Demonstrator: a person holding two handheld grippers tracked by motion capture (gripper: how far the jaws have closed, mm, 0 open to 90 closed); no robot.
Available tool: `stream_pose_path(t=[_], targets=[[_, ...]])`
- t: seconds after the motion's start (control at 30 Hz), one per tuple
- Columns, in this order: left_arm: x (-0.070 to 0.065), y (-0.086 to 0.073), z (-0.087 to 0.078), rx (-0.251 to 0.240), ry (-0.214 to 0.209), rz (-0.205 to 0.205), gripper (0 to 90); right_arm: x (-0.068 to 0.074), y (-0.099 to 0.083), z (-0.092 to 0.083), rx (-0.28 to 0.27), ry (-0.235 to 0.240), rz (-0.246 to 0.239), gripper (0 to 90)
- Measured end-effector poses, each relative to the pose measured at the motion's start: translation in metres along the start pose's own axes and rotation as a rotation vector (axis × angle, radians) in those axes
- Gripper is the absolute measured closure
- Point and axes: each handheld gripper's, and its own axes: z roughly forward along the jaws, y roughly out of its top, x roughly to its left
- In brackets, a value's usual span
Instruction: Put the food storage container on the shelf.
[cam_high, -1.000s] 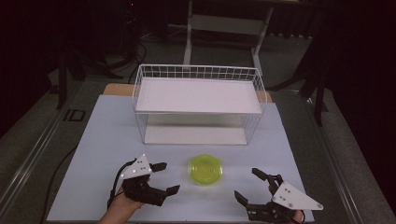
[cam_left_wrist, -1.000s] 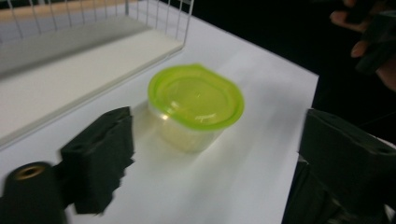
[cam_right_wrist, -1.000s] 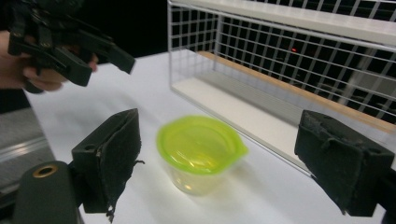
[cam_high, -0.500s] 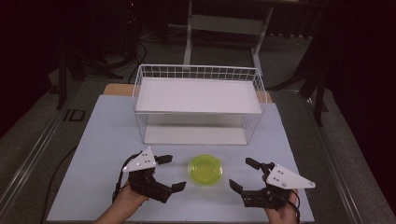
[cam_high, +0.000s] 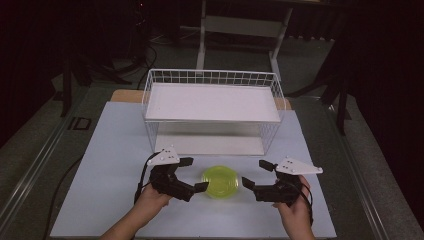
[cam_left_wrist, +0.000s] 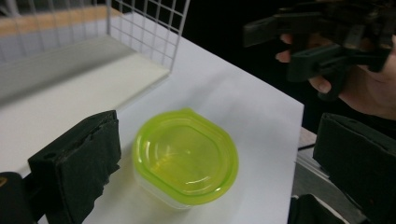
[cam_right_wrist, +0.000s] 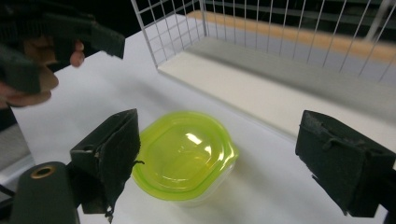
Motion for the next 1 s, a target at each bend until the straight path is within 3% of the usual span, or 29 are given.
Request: stream_pose_path(t=[0.03, 0.13, 0.2, 0.4, 0.43, 0.47, 0.57, 0.63, 0.77, 0.83, 0.87, 1.0], targets=[[0.001, -0.001, 0.003, 0.008, -0.002, -0.005, 1.6, -0.001, 0.000, 0.003, 0.008, -0.010, 0.035, 13.8], [0.008, -0.006, 0.011, 0.029, -0.022, -0.067, 1.7, -0.007, -0.004, 0.014, 0.056, 0.021, 0.102, 14.0], [0.013, -0.009, 0.017, 0.047, 0.000, -0.114, 4.5, -0.011, -0.008, 0.022, 0.107, 0.031, 0.153, 14.8], [0.023, -0.018, 0.027, 0.105, 0.052, -0.202, 12.1, -0.020, -0.014, 0.040, 0.163, 0.023, 0.247, 28.2], [0.023, -0.018, 0.027, 0.105, 0.052, -0.202, 12.3, -0.020, -0.014, 0.040, 0.163, 0.023, 0.247, 28.2], [0.026, -0.021, 0.029, 0.123, 0.077, -0.229, 12.3, -0.022, -0.015, 0.043, 0.170, 0.028, 0.277, 29.3], [0.027, -0.026, 0.031, 0.116, 0.078, -0.256, 15.8, -0.027, -0.019, 0.054, 0.203, 0.028, 0.346, 35.7], [0.027, -0.029, 0.032, 0.121, 0.067, -0.274, 22.0, -0.029, -0.021, 0.058, 0.228, 0.033, 0.370, 37.2], [0.029, -0.035, 0.038, 0.149, 0.098, -0.339, 22.5, -0.029, -0.024, 0.063, 0.264, 0.047, 0.422, 42.9], [0.030, -0.037, 0.039, 0.149, 0.099, -0.352, 28.1, -0.029, -0.025, 0.064, 0.270, 0.048, 0.442, 43.5], [0.031, -0.039, 0.042, 0.159, 0.096, -0.394, 28.1, -0.030, -0.026, 0.065, 0.272, 0.045, 0.456, 45.4], [0.031, -0.040, 0.045, 0.169, 0.098, -0.418, 43.1, -0.031, -0.029, 0.067, 0.282, 0.039, 0.502, 55.4]])
